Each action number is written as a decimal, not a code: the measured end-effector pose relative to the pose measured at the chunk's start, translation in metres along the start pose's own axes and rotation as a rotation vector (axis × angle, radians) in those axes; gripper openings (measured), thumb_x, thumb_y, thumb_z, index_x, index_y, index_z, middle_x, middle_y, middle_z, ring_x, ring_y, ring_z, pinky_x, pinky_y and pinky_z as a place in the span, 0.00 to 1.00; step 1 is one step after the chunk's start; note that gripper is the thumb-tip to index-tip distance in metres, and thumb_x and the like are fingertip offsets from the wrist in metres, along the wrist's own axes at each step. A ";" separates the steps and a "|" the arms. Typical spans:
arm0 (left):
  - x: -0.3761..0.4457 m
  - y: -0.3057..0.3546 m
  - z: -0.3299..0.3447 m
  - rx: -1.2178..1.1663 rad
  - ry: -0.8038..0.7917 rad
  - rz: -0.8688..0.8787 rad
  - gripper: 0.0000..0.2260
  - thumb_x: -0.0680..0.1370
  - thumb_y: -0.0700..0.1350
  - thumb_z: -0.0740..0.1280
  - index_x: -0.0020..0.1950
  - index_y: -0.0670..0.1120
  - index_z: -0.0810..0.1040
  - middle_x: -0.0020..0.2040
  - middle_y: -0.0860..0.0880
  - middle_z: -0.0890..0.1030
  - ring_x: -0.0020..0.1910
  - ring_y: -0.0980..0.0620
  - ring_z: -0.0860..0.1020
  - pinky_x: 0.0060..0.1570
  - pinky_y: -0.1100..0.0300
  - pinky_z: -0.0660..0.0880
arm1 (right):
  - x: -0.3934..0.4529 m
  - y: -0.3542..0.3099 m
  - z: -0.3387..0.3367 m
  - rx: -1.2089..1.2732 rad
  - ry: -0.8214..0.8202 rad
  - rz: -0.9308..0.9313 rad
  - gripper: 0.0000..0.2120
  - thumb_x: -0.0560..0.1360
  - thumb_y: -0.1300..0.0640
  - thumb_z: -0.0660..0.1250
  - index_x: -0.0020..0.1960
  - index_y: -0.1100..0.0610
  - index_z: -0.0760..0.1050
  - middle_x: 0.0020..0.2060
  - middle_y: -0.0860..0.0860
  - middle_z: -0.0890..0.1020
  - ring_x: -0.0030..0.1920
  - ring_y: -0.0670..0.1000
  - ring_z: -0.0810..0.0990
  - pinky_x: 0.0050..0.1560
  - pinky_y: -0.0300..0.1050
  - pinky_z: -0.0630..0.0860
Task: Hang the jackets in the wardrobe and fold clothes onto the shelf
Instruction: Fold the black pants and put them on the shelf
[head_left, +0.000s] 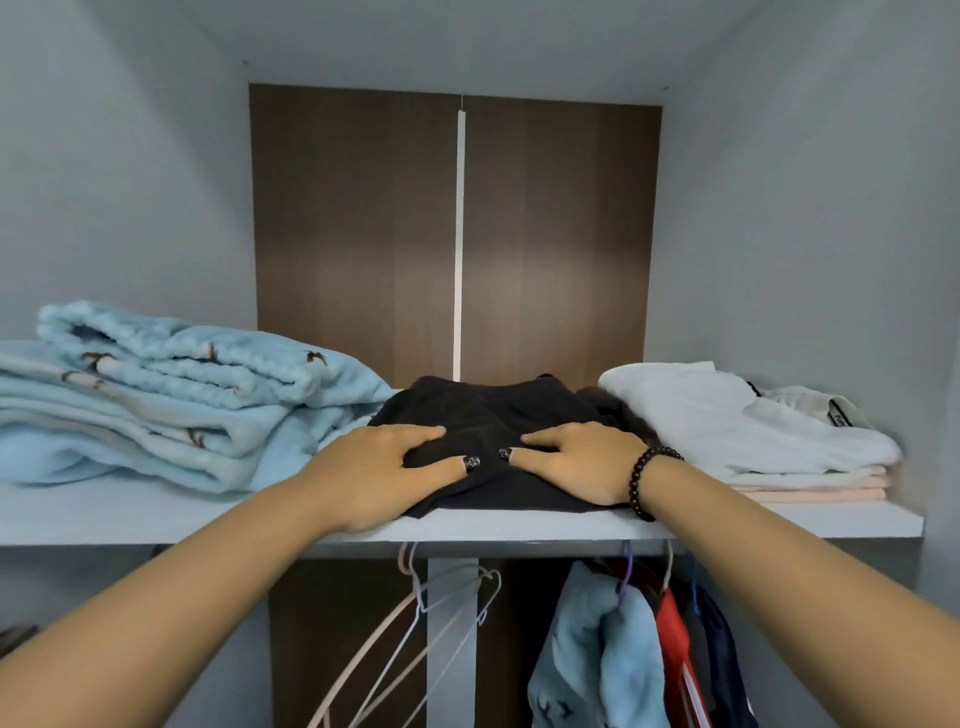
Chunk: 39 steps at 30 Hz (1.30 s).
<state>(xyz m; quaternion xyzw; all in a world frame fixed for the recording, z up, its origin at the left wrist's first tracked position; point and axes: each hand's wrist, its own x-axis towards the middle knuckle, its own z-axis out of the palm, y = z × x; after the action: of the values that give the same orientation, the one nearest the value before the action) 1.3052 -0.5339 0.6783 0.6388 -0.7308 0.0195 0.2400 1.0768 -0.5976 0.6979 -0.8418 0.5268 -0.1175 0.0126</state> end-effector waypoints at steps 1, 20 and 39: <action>-0.004 0.002 0.002 0.005 0.051 -0.007 0.31 0.73 0.73 0.55 0.73 0.61 0.66 0.74 0.59 0.67 0.73 0.54 0.64 0.67 0.58 0.62 | -0.005 0.000 0.001 0.013 0.080 -0.015 0.29 0.74 0.29 0.50 0.68 0.41 0.71 0.67 0.45 0.75 0.65 0.51 0.73 0.64 0.51 0.70; -0.174 0.025 -0.009 0.075 0.196 -0.171 0.23 0.82 0.48 0.57 0.77 0.54 0.60 0.73 0.49 0.70 0.70 0.50 0.69 0.66 0.59 0.65 | -0.135 -0.052 0.054 0.428 0.344 -0.407 0.18 0.78 0.51 0.62 0.67 0.50 0.72 0.70 0.43 0.69 0.58 0.40 0.73 0.68 0.42 0.67; -0.516 0.047 -0.056 0.102 0.031 -0.407 0.21 0.82 0.51 0.60 0.75 0.54 0.63 0.76 0.54 0.63 0.74 0.56 0.62 0.71 0.63 0.59 | -0.369 -0.214 0.138 0.576 0.008 -0.489 0.18 0.77 0.52 0.64 0.66 0.49 0.72 0.68 0.44 0.71 0.68 0.44 0.68 0.66 0.37 0.65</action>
<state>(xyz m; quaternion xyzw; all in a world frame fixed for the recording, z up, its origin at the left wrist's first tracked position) 1.3144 -0.0299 0.5468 0.7841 -0.5808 0.0174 0.2178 1.1416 -0.1885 0.5272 -0.9041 0.2557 -0.2637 0.2183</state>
